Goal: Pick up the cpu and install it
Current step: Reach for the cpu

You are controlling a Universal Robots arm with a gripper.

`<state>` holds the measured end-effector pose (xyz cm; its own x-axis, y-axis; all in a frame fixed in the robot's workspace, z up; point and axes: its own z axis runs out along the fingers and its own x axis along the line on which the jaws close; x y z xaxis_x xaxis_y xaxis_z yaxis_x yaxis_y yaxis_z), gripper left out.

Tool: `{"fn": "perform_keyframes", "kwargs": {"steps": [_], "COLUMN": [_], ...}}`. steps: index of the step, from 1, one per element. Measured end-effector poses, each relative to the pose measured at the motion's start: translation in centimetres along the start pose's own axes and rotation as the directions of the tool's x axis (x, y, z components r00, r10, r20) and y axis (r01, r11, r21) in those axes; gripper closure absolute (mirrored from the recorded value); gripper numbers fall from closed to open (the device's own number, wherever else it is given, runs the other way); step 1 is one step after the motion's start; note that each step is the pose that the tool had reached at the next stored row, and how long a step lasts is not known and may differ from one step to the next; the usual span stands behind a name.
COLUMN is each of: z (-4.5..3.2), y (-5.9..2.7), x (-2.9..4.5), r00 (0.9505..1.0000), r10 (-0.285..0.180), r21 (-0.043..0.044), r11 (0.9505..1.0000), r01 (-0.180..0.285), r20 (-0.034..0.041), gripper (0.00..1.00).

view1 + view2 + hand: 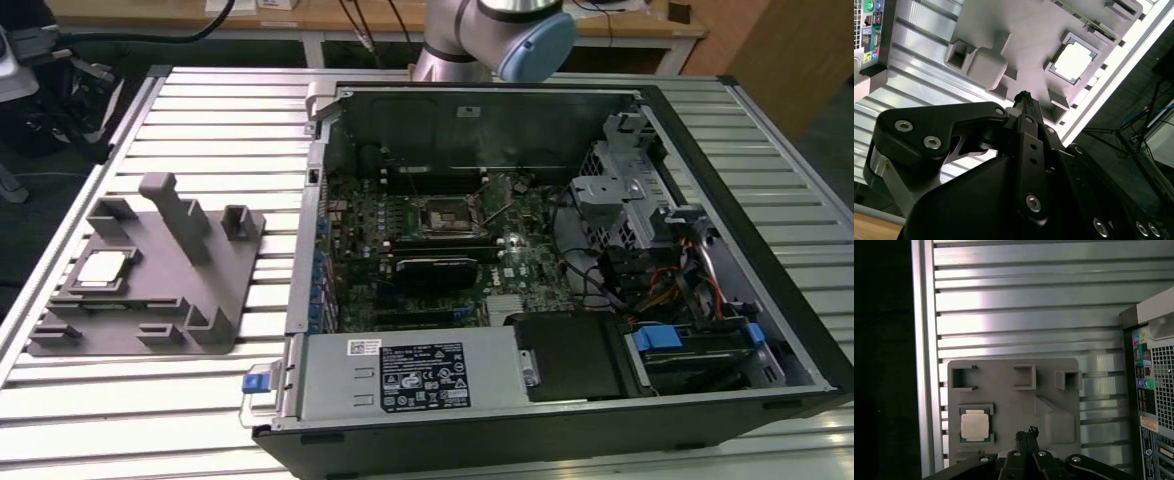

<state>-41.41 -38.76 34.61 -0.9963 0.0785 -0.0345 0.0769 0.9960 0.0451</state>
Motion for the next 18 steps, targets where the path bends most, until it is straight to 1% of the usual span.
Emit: {"fn": "perform_keyframes", "kwargs": {"steps": [7, 18], "z": [0.76, 1.84], "y": [-0.11, -0.36], "x": [0.83, 1.26], "r00": [1.0000, 1.0000], "r10": [0.000, 0.000], "r21": [-0.0001, -0.0001], "r11": [1.0000, 1.0000], "r01": [0.000, 0.000], "r20": [0.0002, 0.0001], "gripper": [0.89, 0.89]}}
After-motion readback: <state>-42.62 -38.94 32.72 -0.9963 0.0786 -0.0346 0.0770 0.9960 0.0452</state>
